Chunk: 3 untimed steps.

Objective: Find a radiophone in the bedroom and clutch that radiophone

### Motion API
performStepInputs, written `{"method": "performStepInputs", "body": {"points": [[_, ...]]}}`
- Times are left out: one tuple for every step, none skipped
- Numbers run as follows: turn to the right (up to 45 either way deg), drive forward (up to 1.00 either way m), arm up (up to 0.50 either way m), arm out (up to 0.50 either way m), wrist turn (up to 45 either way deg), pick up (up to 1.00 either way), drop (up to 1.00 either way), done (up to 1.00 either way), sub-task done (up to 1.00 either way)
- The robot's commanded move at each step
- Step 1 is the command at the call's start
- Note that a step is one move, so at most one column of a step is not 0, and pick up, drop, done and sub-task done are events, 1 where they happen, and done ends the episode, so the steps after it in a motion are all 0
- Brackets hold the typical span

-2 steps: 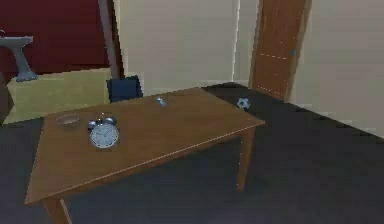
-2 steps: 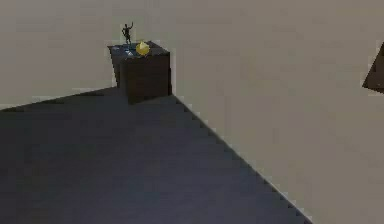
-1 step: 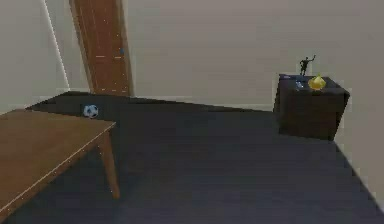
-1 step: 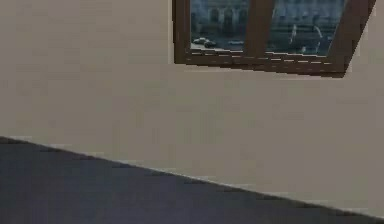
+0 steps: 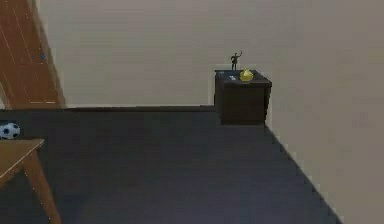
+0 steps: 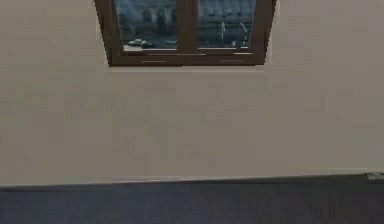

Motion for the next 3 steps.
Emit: {"method": "performStepInputs", "body": {"points": [[0.0,1.0,0.0,0.0,0.0,0.0,0.0,0.0,0.0],[0.0,1.0,0.0,0.0,0.0,0.0,0.0,0.0,0.0],[3.0,0.0,0.0,0.0,0.0,0.0,0.0,0.0,0.0]]}}
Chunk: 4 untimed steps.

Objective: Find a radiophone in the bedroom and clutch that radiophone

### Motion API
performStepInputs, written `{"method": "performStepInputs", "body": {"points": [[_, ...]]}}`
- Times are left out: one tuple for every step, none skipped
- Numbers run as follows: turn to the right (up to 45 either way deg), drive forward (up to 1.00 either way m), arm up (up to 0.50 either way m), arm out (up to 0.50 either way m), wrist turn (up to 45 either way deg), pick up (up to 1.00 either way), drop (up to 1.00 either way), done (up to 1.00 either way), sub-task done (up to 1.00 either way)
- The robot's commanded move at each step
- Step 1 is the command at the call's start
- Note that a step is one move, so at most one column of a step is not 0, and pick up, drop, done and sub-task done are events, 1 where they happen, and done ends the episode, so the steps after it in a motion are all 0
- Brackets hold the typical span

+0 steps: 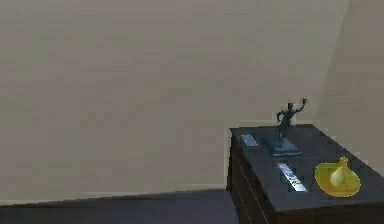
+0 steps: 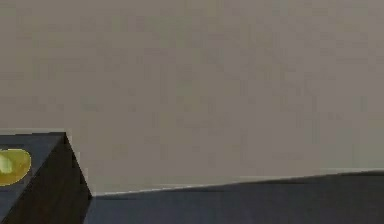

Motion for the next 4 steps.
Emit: {"method": "performStepInputs", "body": {"points": [[0.0,0.3,0.0,0.0,0.0,0.0,0.0,0.0,0.0],[-45.0,0.0,0.0,0.0,0.0,0.0,0.0,0.0,0.0],[-21.0,0.0,0.0,0.0,0.0,0.0,0.0,0.0,0.0],[45.0,0.0,0.0,0.0,0.0,0.0,0.0,0.0,0.0]]}}
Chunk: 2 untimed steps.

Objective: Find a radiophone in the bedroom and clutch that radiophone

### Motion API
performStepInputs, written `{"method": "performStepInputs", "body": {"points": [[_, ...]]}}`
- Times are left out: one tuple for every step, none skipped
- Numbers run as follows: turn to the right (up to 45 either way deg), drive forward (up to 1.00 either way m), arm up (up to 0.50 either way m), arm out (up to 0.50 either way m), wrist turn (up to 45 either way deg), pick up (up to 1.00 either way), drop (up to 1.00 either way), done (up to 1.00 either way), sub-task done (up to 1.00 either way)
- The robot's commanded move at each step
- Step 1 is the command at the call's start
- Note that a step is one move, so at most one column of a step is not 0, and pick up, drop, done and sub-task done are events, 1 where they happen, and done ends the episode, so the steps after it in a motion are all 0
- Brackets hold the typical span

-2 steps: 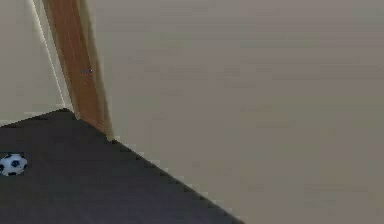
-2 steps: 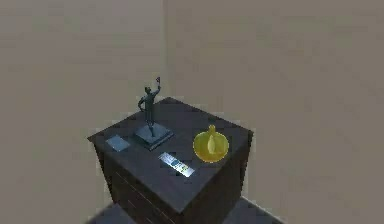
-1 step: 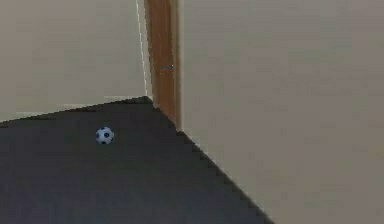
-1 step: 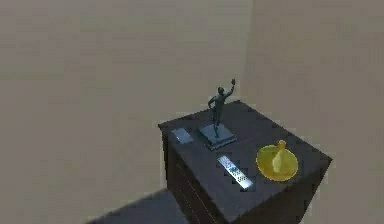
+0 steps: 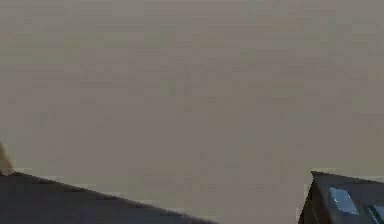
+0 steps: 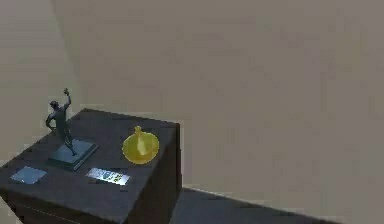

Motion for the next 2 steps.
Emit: {"method": "performStepInputs", "body": {"points": [[45.0,0.0,0.0,0.0,0.0,0.0,0.0,0.0,0.0],[45.0,0.0,0.0,0.0,0.0,0.0,0.0,0.0,0.0]]}}
